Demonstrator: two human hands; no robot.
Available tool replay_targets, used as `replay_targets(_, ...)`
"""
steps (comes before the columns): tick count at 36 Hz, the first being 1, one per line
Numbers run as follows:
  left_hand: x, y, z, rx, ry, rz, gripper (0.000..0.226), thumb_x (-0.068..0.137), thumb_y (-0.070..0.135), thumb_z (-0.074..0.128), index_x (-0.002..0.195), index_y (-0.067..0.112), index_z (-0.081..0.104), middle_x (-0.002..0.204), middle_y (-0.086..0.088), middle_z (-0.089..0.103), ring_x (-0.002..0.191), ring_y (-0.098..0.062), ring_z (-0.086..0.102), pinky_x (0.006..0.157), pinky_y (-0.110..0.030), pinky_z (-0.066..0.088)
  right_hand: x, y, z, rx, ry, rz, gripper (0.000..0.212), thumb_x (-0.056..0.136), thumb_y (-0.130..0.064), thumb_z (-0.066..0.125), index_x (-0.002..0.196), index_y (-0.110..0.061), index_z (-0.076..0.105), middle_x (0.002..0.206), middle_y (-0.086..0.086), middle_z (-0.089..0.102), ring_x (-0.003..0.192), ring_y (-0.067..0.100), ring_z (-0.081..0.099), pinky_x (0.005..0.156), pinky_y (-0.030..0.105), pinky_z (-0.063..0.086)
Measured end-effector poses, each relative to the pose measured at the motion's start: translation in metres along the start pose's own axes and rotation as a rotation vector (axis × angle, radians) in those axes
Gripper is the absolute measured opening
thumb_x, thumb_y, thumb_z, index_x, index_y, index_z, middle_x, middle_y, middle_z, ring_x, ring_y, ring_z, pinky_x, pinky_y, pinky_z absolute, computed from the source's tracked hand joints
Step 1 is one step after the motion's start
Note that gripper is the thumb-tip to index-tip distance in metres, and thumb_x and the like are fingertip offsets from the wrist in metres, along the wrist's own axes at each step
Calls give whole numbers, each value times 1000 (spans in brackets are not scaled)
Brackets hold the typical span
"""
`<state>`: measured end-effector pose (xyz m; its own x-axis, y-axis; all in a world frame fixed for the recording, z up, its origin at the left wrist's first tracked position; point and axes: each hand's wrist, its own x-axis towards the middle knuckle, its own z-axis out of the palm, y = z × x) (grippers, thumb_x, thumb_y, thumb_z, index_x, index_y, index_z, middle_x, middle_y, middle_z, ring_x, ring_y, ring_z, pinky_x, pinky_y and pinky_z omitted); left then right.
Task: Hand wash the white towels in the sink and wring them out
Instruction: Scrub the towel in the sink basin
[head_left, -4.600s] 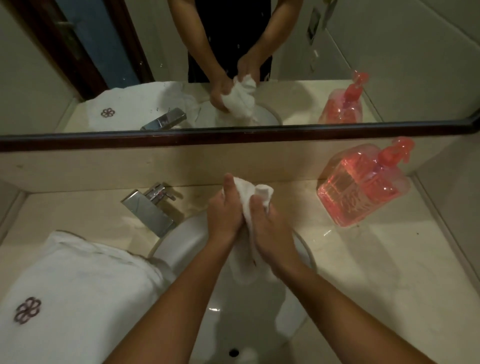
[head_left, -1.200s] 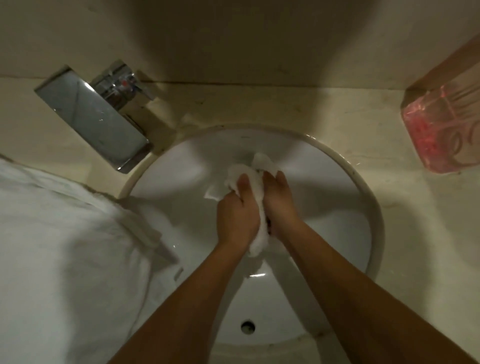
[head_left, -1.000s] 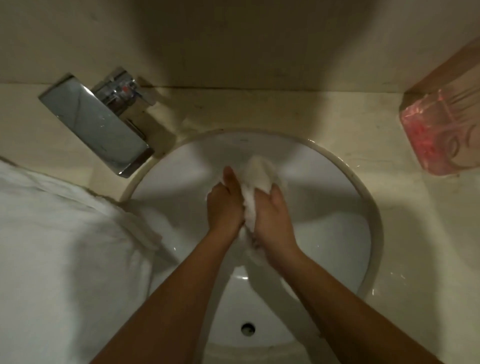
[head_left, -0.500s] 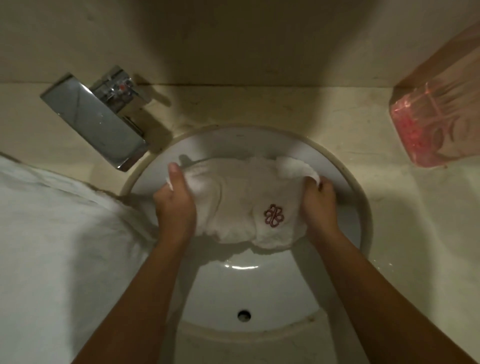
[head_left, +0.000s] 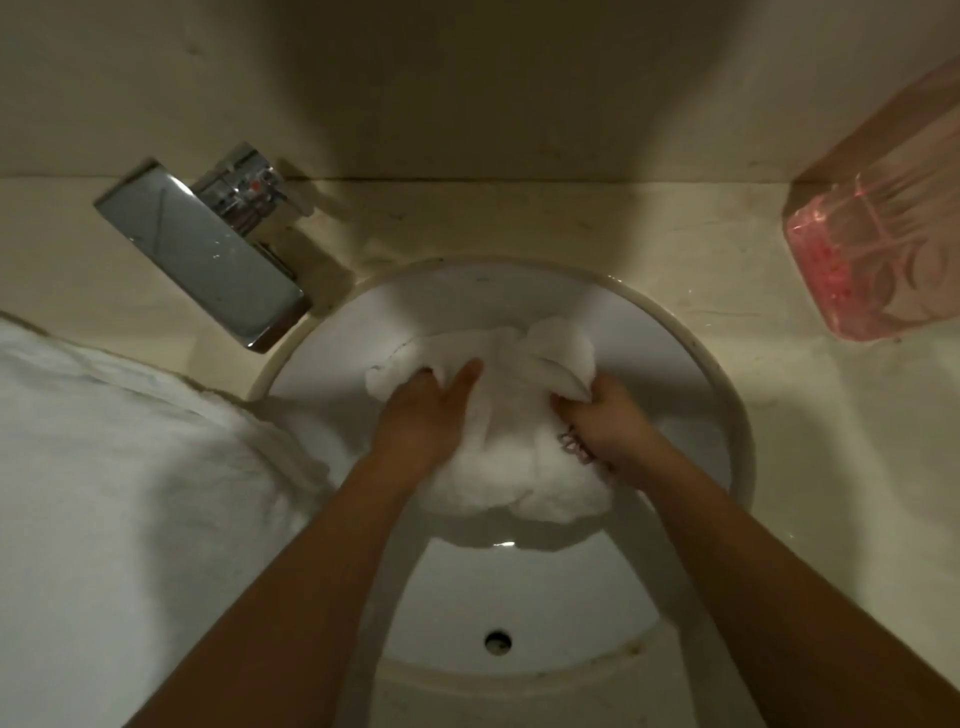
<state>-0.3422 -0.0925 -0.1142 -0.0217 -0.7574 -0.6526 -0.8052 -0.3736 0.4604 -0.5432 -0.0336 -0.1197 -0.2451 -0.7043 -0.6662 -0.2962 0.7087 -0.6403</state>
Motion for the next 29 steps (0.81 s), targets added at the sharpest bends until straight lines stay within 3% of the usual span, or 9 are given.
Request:
replay_targets(2,-4,-10,-12,-51,-36,-64,83,102,73,34,148,7,53,138,-22,64,126,-38,61,99,-36,42,2,0,-13,-52,26,55,23,108,-11,54,90,-24,61,63,5,66,48,9,58,48,27,49)
replay_targets(4,-11,-20,-16,-53,-45,-121,87,102,74,28,156,8,41,144,-25,59,128,-41,59,104,-41,43,4,-1,-17,-164,0,62,21,102,-7,55,88,-21,64,89,15,73,71,23,66,71,43,60)
replay_targets(6,-16,-22,-10,-89,-38,-121,85,104,71,28,162,9,34,153,-25,51,135,-43,55,114,-45,40,4,-10,-15,-251,-50,74,13,99,-9,60,109,-10,67,109,12,71,97,31,67,89,46,57)
replay_targets(7,-14,-20,-7,-111,-26,-110,82,106,66,29,162,7,34,156,-23,49,140,-41,51,116,-42,37,6,-13,-12,-221,-34,80,25,99,-16,64,123,-10,65,114,9,69,103,30,66,90,43,55)
replay_targets(11,2,2,3,-181,56,-97,77,109,61,26,131,-3,63,115,-12,70,113,-30,66,87,-26,38,19,-26,5,39,144,89,52,90,-45,81,127,-15,61,113,1,70,99,21,68,81,34,52)
replay_targets(14,16,12,11,-402,122,-203,91,104,72,28,160,1,35,161,-20,44,146,-35,45,113,-36,37,29,-34,25,130,128,97,52,91,-44,81,131,-14,64,118,1,72,97,16,65,82,30,49)
replay_targets(17,19,16,26,-603,202,-246,88,105,69,29,165,5,23,169,-16,33,153,-32,36,121,-36,30,22,-42,38,154,50,107,43,107,-39,61,140,-11,64,124,6,71,100,18,63,87,27,44)
replay_targets(21,12,19,52,-768,239,-168,69,109,62,27,164,21,33,162,-8,47,148,-28,46,124,-41,33,-2,-46,57,205,-18,18,42,110,-33,55,146,-13,62,139,8,70,128,25,65,109,35,49)
replay_targets(29,-1,32,53,-786,172,-59,63,112,53,23,151,14,55,136,2,61,131,-15,56,105,-25,39,8,-49,57,283,130,42,38,114,-30,42,143,-13,61,135,10,70,118,22,68,105,39,53)
